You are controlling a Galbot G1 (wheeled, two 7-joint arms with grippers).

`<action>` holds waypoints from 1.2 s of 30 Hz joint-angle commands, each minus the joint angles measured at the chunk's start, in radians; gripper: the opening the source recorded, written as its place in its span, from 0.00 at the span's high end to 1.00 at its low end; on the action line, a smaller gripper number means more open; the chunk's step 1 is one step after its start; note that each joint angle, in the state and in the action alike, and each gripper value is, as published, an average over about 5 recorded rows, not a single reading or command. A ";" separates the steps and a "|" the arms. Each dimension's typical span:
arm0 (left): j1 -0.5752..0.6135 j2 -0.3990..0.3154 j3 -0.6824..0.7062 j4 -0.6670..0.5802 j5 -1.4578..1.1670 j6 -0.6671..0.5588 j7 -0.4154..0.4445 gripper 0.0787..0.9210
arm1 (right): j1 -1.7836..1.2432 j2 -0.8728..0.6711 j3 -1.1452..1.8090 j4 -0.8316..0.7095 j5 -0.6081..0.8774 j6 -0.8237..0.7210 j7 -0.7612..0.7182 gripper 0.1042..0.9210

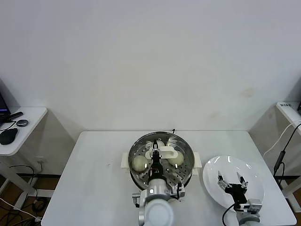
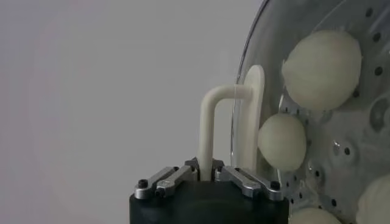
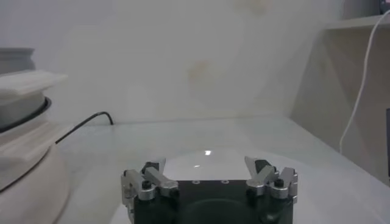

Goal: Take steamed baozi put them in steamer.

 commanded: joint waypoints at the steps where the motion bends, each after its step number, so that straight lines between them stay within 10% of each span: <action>1: 0.062 0.041 0.033 -0.168 -0.037 -0.022 0.050 0.80 | -0.001 0.002 -0.001 0.018 0.003 -0.006 -0.001 0.12; 19: 0.244 0.174 -0.028 -0.527 -0.186 -0.007 0.089 0.19 | -0.006 -0.002 -0.006 0.033 -0.001 -0.052 -0.013 0.12; 24: 0.321 0.184 -0.216 -0.557 -0.475 -0.051 -0.079 0.12 | -0.016 -0.005 -0.020 0.046 -0.003 -0.012 -0.042 0.12; 29: 0.361 0.173 -0.515 -0.500 -1.031 -0.291 -0.342 0.12 | -0.054 -0.003 -0.052 0.087 -0.030 0.037 -0.058 0.12; 36: 0.440 0.162 -0.811 -0.309 -1.534 -0.670 -0.388 0.12 | -0.098 -0.006 -0.096 0.109 -0.020 0.078 -0.039 0.12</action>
